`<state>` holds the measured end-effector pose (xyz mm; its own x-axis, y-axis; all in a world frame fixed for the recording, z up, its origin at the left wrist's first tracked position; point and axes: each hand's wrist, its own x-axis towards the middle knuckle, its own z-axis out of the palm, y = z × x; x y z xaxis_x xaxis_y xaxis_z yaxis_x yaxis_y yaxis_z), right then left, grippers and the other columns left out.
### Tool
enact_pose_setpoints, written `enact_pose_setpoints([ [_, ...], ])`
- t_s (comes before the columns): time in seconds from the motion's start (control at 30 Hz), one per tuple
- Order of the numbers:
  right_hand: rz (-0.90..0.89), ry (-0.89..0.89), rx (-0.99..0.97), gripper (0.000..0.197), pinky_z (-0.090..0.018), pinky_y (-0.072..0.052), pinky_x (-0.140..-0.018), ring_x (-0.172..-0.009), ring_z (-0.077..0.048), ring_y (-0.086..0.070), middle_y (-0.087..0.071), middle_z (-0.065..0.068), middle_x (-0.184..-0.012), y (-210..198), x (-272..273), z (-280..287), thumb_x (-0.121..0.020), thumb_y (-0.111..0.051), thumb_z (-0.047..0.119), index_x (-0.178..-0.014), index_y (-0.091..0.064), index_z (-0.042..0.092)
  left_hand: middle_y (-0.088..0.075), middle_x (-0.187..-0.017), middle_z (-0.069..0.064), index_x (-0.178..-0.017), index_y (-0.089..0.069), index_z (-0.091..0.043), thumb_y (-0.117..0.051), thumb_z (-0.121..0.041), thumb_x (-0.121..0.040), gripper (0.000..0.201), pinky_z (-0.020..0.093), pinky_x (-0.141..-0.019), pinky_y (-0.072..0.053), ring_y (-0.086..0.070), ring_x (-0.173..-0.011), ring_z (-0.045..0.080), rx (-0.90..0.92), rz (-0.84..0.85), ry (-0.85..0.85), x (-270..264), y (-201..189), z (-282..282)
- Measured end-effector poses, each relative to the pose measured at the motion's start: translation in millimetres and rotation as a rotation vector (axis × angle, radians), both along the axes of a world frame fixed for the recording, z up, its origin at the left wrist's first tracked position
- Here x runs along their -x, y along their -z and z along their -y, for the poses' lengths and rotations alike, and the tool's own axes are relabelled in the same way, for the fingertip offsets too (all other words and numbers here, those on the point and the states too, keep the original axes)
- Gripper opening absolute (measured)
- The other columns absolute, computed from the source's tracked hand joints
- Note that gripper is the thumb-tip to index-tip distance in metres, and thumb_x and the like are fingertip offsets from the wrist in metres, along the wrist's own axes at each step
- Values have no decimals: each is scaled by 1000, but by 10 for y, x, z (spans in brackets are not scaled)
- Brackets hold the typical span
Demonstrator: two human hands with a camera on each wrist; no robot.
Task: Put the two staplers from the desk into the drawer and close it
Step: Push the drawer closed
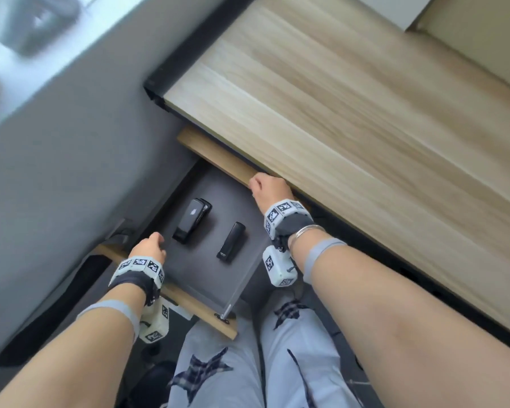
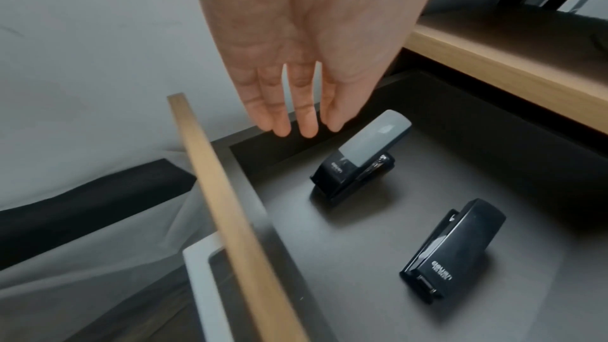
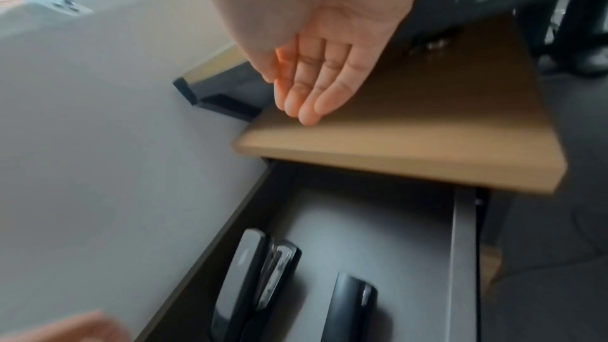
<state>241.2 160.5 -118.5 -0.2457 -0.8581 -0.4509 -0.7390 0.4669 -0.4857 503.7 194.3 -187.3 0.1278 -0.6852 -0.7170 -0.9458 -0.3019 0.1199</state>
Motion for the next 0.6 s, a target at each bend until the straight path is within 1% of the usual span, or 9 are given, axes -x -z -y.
enact_pose_setpoints([
  [0.1,-45,51,102,32,-35,-56,-73,-76,-34,-67,-72,-16,-84,-201,186,58,-94,-39,28,-90,-68,13,-60,-118,22,-123,-44,-5,-50,-17,-91,35,42,-90,-48,-60,-106,38,-63,81,-32,-73,-141,-165],
  [0.17,-116,74,150,32,-30,-48,-62,-67,-32,-59,-66,-16,-75,-264,315,82,-96,-39,27,-87,-65,10,-60,-117,23,-122,-42,-3,-50,-16,-90,36,43,-89,-49,-59,-107,39,-95,140,-56,-99,-196,-242],
  [0.23,-164,109,185,32,-31,-40,-60,-67,-32,-54,-65,-20,-77,-293,456,83,-97,-40,24,-85,-64,6,-59,-119,24,-124,-40,-1,-57,-14,-86,44,45,-91,-50,-58,-110,40,-141,203,-91,-119,-198,-304],
  [0.3,-186,138,191,31,-33,-41,-61,-69,-33,-55,-68,-22,-83,-275,584,79,-96,-40,23,-86,-64,5,-61,-120,23,-123,-47,1,-66,-12,-78,51,45,-93,-52,-60,-110,39,-190,238,-126,-134,-208,-355],
  [0.4,-252,129,160,27,-29,-35,-61,-68,-30,-50,-66,-21,-82,-206,697,86,-96,-39,25,-76,-54,14,-66,-117,18,-106,-67,2,-66,-9,-76,32,40,-95,-54,-64,-109,33,-307,221,-31,-103,-184,-419],
  [0.47,-295,105,149,25,-29,-34,-61,-67,-30,-48,-58,-16,-74,-175,722,99,-96,-38,26,-73,-47,18,-68,-109,14,-106,-69,1,-58,-14,-86,27,34,-95,-54,-65,-99,27,-341,227,7,-79,-190,-445],
  [0.5,-313,99,151,25,-29,-33,-61,-67,-30,-48,-55,-13,-71,-160,725,108,-95,-39,26,-73,-46,19,-68,-99,11,-108,-68,0,-53,-16,-90,29,31,-93,-54,-63,-91,25,-313,234,19,-66,-169,-448],
  [0.57,-336,104,174,24,-29,-34,-59,-65,-30,-48,-53,-11,-68,-132,726,116,-94,-40,26,-71,-45,19,-60,-81,6,-107,-70,-1,-53,-14,-88,28,28,-88,-54,-57,-81,24,-309,205,23,-15,-197,-434],
  [0.6,-346,110,186,24,-29,-35,-59,-64,-30,-48,-53,-10,-66,-111,729,123,-93,-41,26,-71,-45,19,-59,-81,5,-106,-70,-3,-55,-12,-85,28,27,-87,-54,-58,-81,23,-319,203,25,9,-190,-423],
])
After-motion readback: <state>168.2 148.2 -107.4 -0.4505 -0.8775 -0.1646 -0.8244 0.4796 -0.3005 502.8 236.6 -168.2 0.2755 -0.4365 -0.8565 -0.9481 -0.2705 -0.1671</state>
